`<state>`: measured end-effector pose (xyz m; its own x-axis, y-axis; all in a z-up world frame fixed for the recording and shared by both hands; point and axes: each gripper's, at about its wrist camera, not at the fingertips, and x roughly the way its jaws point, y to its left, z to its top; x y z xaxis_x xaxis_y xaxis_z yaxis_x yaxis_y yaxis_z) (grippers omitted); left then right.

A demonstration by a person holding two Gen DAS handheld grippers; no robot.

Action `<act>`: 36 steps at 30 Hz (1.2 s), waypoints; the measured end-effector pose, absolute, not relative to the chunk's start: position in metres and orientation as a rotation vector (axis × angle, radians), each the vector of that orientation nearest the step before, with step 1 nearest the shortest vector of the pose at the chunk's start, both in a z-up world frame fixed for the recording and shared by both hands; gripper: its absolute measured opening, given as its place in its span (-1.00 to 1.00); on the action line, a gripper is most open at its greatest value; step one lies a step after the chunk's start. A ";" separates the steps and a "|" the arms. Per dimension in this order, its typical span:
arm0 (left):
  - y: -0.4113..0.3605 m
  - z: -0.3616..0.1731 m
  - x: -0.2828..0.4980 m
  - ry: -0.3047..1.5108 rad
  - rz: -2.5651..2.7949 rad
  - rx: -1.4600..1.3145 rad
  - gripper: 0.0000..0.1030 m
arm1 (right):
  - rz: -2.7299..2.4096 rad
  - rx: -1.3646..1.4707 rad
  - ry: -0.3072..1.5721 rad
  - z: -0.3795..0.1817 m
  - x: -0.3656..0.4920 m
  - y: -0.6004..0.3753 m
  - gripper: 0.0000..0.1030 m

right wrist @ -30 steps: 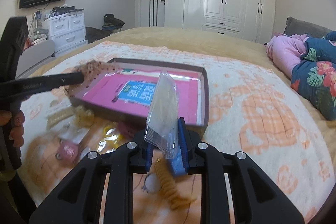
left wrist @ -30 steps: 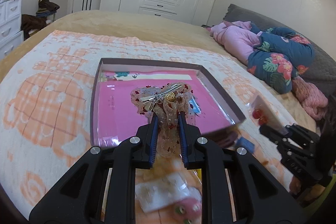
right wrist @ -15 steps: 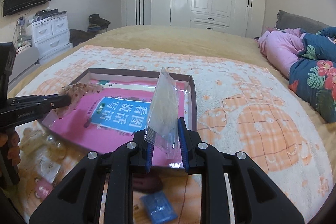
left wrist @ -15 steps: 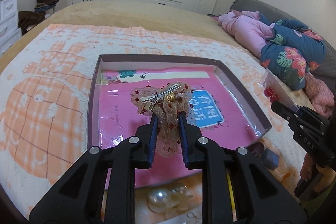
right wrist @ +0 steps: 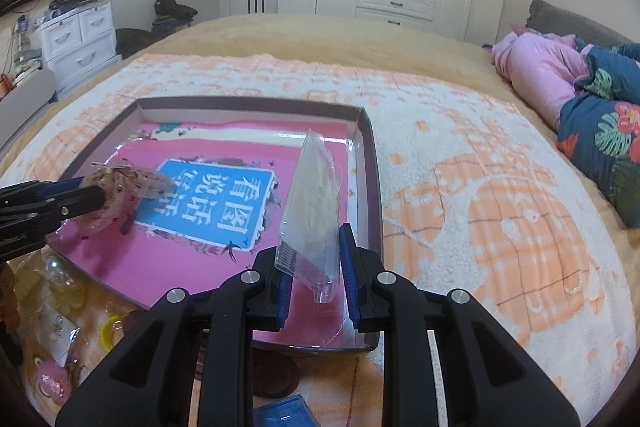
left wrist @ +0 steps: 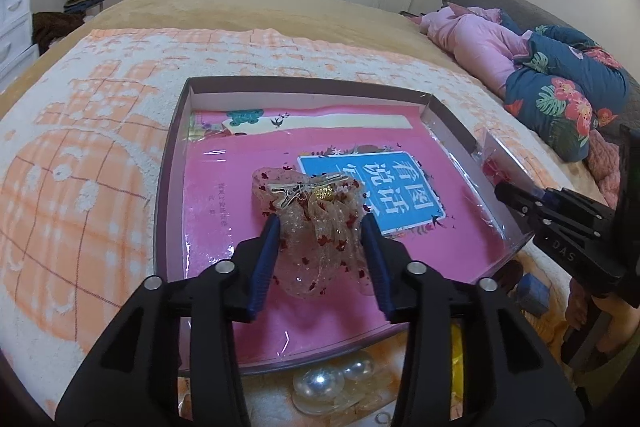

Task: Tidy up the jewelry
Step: 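Carry the bow clip with the left gripper while the right carries the bag over the tray, then open the left gripper over the tray while the right releases the bag inside, then withdraw both grippers from the tray back over the blanket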

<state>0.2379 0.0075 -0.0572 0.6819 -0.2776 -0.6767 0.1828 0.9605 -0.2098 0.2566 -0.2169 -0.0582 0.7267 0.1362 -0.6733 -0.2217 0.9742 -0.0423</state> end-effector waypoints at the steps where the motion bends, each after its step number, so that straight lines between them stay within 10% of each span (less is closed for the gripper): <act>1: 0.008 -0.057 0.238 0.780 -0.255 -0.129 -0.17 | 0.198 -0.115 0.739 -0.060 0.257 -0.217 -0.58; 16: 0.010 -0.042 0.215 0.716 -0.208 -0.109 0.76 | 0.141 -0.029 0.636 -0.046 0.225 -0.235 0.38; 36: 0.022 -0.007 0.165 0.578 -0.140 -0.126 0.78 | 0.096 -0.062 0.434 -0.009 0.163 -0.234 0.84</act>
